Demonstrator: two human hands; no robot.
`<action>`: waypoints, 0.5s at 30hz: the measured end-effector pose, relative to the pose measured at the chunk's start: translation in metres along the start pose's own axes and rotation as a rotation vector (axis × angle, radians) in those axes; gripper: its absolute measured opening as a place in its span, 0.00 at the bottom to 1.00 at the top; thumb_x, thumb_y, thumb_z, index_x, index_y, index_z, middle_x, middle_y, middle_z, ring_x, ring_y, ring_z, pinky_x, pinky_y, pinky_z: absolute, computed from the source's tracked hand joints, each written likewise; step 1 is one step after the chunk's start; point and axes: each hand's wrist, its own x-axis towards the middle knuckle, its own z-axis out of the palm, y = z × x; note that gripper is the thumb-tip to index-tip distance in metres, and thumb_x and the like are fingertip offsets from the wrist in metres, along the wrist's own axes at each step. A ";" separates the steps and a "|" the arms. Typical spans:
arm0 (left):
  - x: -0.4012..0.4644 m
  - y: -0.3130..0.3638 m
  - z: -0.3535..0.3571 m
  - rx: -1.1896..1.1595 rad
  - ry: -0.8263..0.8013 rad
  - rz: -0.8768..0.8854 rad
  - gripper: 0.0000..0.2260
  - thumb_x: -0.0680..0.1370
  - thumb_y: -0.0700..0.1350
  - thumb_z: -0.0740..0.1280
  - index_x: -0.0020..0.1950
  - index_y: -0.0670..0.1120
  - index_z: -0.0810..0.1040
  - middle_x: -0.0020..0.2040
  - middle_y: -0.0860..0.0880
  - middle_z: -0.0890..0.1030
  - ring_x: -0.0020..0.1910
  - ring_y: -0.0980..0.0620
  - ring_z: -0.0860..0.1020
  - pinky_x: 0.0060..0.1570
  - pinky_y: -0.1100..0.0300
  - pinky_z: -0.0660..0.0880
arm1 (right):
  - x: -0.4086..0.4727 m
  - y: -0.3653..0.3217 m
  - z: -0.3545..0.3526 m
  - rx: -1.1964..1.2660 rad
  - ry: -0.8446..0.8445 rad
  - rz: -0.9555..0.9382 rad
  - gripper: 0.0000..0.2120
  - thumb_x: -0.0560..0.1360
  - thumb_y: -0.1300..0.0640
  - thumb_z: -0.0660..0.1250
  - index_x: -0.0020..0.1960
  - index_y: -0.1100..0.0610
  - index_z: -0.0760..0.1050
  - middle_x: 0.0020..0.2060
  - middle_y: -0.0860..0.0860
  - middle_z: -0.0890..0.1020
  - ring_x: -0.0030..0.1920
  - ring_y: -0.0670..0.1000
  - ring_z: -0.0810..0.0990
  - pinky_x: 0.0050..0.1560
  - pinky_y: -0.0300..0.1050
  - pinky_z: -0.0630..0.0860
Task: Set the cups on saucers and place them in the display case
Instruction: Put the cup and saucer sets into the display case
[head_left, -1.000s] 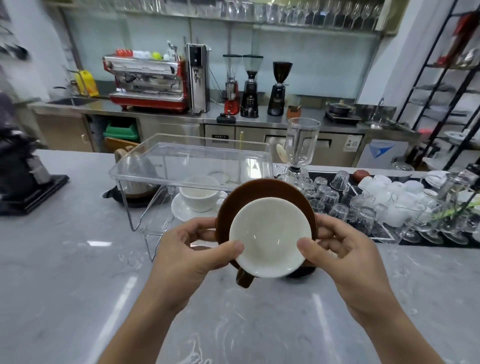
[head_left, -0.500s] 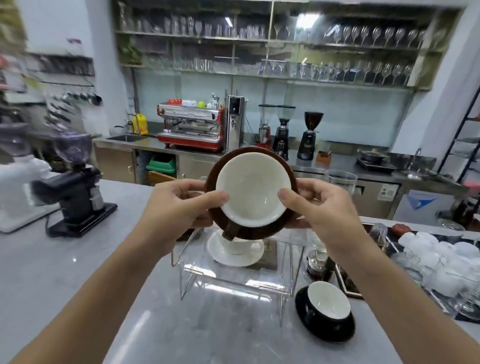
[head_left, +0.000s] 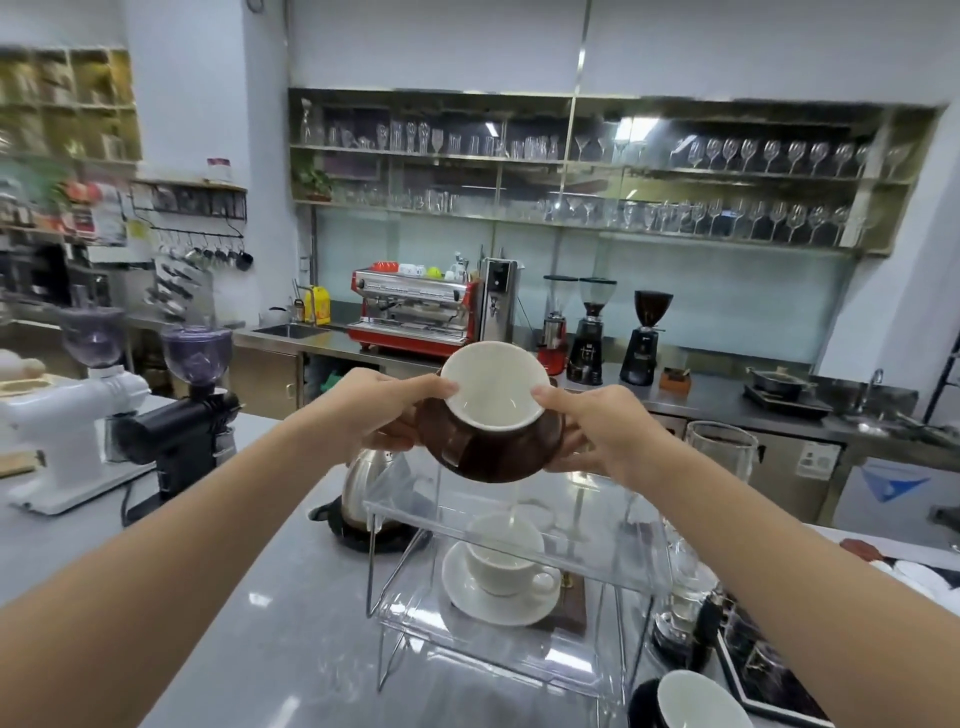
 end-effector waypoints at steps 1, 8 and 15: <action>0.007 0.001 -0.001 0.007 -0.005 -0.020 0.17 0.71 0.52 0.78 0.47 0.39 0.85 0.35 0.44 0.87 0.35 0.49 0.84 0.47 0.56 0.82 | 0.008 -0.001 0.001 -0.001 -0.010 0.032 0.21 0.72 0.51 0.75 0.54 0.67 0.79 0.39 0.62 0.86 0.35 0.58 0.85 0.42 0.56 0.85; 0.051 -0.003 0.006 0.117 -0.018 -0.167 0.20 0.71 0.56 0.77 0.45 0.39 0.82 0.29 0.45 0.84 0.30 0.50 0.80 0.36 0.60 0.77 | 0.051 0.006 0.003 -0.069 -0.043 0.223 0.24 0.72 0.48 0.75 0.57 0.66 0.75 0.44 0.62 0.82 0.40 0.59 0.84 0.44 0.54 0.84; 0.071 -0.009 0.015 0.313 -0.004 -0.238 0.23 0.72 0.55 0.76 0.55 0.39 0.78 0.29 0.44 0.81 0.21 0.55 0.68 0.26 0.64 0.65 | 0.070 0.021 0.007 -0.120 -0.075 0.335 0.22 0.74 0.49 0.73 0.57 0.65 0.72 0.53 0.66 0.81 0.47 0.62 0.84 0.48 0.56 0.83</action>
